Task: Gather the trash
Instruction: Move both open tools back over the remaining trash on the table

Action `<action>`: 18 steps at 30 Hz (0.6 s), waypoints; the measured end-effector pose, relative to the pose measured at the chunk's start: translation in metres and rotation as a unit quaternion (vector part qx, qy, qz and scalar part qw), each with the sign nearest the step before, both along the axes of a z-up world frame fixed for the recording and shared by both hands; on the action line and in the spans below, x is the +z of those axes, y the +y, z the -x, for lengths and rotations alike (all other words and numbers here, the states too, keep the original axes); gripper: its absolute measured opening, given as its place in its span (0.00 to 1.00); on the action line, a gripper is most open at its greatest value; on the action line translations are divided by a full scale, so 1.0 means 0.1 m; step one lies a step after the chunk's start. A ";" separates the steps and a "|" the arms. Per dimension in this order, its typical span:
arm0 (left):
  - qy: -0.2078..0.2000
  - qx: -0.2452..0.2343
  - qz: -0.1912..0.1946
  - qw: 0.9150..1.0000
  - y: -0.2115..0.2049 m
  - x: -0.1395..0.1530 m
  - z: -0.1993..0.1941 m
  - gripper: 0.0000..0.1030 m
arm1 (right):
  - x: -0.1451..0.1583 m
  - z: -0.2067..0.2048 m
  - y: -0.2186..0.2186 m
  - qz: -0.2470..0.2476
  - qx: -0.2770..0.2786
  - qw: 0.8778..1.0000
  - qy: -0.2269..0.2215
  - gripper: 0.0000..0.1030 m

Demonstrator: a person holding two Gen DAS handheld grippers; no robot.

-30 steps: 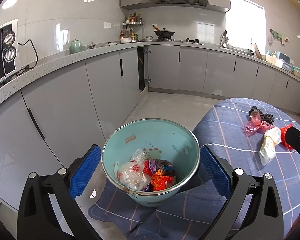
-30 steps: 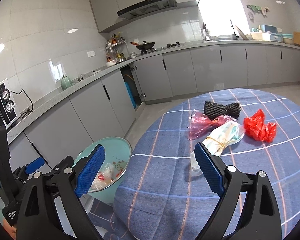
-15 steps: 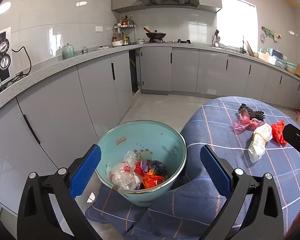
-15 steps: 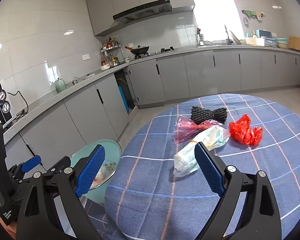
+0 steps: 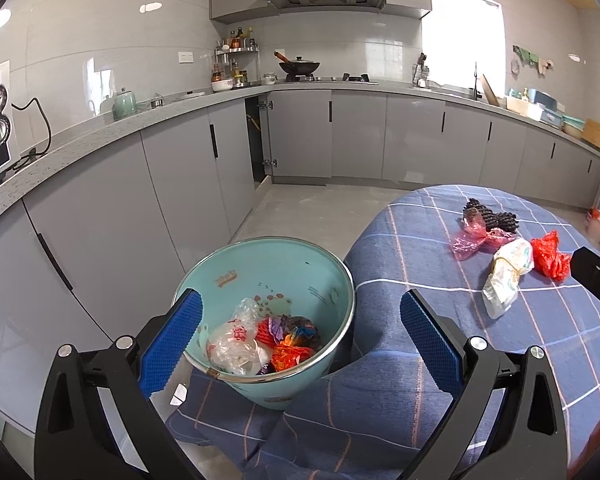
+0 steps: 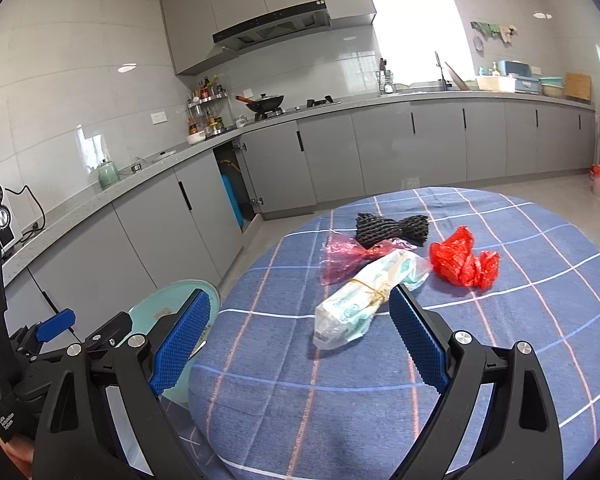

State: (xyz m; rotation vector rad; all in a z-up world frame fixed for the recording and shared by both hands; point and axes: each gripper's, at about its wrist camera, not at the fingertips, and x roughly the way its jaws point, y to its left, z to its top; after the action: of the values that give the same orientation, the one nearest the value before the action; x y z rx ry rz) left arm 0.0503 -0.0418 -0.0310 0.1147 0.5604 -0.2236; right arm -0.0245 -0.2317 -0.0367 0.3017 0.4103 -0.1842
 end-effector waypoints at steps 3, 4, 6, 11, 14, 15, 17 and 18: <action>0.001 -0.003 -0.001 1.000 -0.02 0.00 0.01 0.95 | -0.01 0.02 -0.02 -0.001 -0.003 1.000 0.001 0.87; 0.001 -0.004 -0.001 1.000 -0.03 0.00 0.01 0.95 | -0.01 0.02 -0.03 -0.001 -0.004 1.000 0.001 0.87; 0.002 -0.006 -0.002 1.000 -0.05 0.00 0.01 0.95 | -0.02 0.04 -0.06 -0.002 -0.007 1.000 0.001 0.87; 0.003 -0.012 -0.002 1.000 -0.10 0.00 0.02 0.95 | -0.03 0.07 -0.10 -0.002 -0.015 1.000 0.002 0.87; 0.005 -0.016 -0.002 1.000 -0.12 -0.01 0.03 0.95 | -0.04 0.10 -0.14 -0.003 -0.022 1.000 0.003 0.87; 0.006 -0.017 -0.002 1.000 -0.14 -0.02 0.03 0.95 | -0.05 0.11 -0.14 -0.004 -0.023 1.000 0.003 0.87; 0.007 -0.018 -0.004 1.000 -0.16 -0.03 0.04 0.95 | -0.05 0.12 -0.16 -0.003 -0.027 1.000 0.004 0.87; 0.007 -0.019 -0.004 1.000 -0.17 -0.03 0.04 0.95 | -0.06 0.13 -0.16 -0.003 -0.028 1.000 0.004 0.87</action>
State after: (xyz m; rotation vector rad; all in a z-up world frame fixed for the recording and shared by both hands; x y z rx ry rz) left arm 0.0464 -0.0585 -0.0344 0.1317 0.5738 -0.2596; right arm -0.0377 -0.2480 -0.0423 0.3189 0.4104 -0.2383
